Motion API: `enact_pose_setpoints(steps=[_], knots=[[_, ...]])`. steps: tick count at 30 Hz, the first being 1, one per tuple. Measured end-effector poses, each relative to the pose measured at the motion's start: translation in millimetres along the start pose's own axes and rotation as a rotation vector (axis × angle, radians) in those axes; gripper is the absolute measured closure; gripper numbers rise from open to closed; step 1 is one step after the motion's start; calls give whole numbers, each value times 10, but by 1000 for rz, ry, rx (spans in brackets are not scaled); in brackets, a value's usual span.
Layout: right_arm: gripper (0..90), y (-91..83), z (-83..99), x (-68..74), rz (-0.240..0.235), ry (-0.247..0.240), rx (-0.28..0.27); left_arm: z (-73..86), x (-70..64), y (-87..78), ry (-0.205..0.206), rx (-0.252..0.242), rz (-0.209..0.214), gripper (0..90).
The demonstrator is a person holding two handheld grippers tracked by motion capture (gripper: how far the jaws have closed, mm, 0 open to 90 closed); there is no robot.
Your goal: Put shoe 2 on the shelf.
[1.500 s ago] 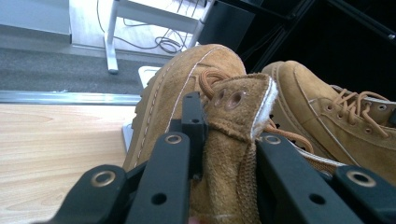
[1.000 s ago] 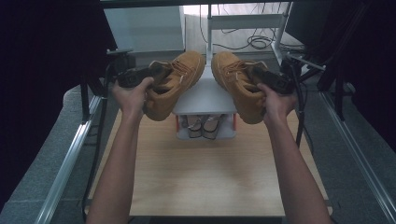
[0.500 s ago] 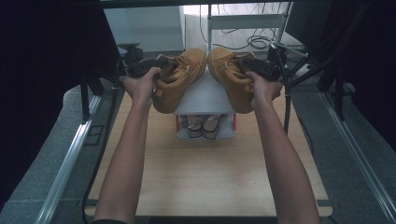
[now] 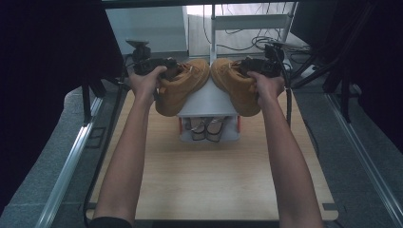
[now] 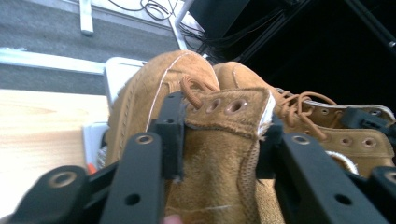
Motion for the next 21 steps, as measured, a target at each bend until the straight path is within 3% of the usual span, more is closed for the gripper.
enact_pose_setpoints(steps=[1,2,6,11,14,21], knots=[[543,-4,-21,-13,-42,-2,-7,-11,18,-8,4,-8,10,538],[512,-6,-28,-19,-53,-7,-9,-15,38,-14,19,-9,-4,511],[415,-43,-71,21,-80,-45,-38,4,4,-36,65,-20,21,406],[409,-130,-76,84,-73,-109,-51,21,-4,-104,104,-51,8,380],[425,-255,-72,83,-92,-112,-86,-3,-6,-211,82,-104,35,374],[459,-486,-61,94,-126,-142,-129,-8,-16,-447,119,-141,33,393]])
Point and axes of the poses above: each handheld gripper's, and its own axes: y roughly forward along the jaws, z roughly out of its underside, x roughly to its left, the point moved 6 cm from there along y, roughly forward along the jaws, and after that the axes turned 12 degrees about -z, right-handed, at the moved point
